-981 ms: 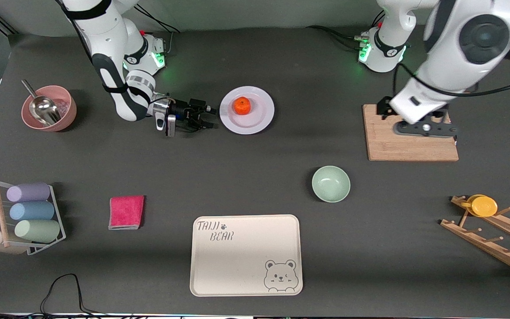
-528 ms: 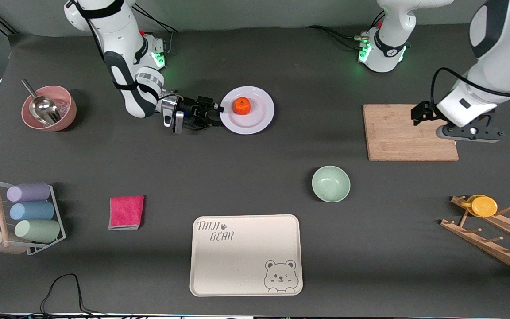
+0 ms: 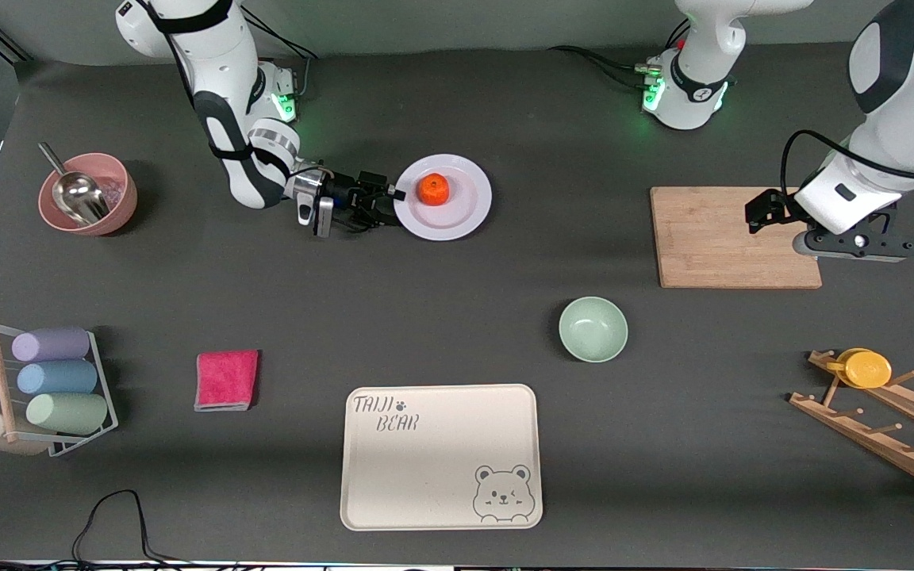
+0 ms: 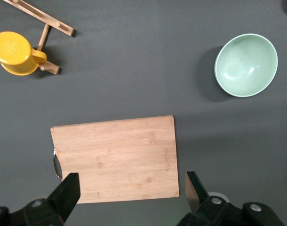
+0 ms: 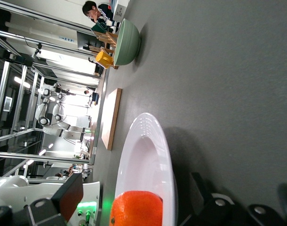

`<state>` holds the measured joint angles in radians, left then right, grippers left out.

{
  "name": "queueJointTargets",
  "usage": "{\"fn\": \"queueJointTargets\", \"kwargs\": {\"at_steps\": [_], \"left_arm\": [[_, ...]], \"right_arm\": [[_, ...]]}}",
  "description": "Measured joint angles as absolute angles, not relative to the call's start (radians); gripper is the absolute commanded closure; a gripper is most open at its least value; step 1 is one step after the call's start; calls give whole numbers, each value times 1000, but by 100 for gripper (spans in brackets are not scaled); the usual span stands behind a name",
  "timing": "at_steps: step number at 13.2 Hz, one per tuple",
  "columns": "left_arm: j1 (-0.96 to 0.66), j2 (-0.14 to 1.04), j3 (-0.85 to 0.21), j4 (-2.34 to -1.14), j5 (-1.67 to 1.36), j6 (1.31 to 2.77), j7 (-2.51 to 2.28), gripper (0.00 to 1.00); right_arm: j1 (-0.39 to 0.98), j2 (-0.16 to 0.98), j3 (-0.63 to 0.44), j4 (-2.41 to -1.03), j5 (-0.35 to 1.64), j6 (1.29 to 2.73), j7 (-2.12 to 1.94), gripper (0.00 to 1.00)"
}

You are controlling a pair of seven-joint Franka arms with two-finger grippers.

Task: Place orange and plate with both arms
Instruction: 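Withdraw the left gripper to the board while the right gripper reaches the plate, then grip the rim of the white plate with the right gripper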

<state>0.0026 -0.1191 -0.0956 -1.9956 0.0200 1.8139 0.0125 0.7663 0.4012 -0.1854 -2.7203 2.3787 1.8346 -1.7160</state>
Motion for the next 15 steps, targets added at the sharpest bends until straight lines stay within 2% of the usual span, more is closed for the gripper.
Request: {"fn": "queueJointTargets", "kwargs": {"at_steps": [1,3,8,9,15], "left_arm": [[3,-119,-96,-1996,20,1818,13,0],[3,-119,-94,-1996,19,1820,12,0],[15,-121,-81,-1995,18,1824,12,0],[17,-122,-78,-1993,18,1823,12,0],[21,-147,-29,-1951,17,1796,16,0]], "right_arm": [[778,408,-185,-2719,2392,1823,-1716,1],[783,413,-185,-2717,2398,1818,-1717,20],[783,434,-186,-2717,2398,1805,-1717,95],[783,437,-186,-2716,2398,1805,-1717,100],[783,463,-186,-2714,2403,1767,-1717,100]]}}
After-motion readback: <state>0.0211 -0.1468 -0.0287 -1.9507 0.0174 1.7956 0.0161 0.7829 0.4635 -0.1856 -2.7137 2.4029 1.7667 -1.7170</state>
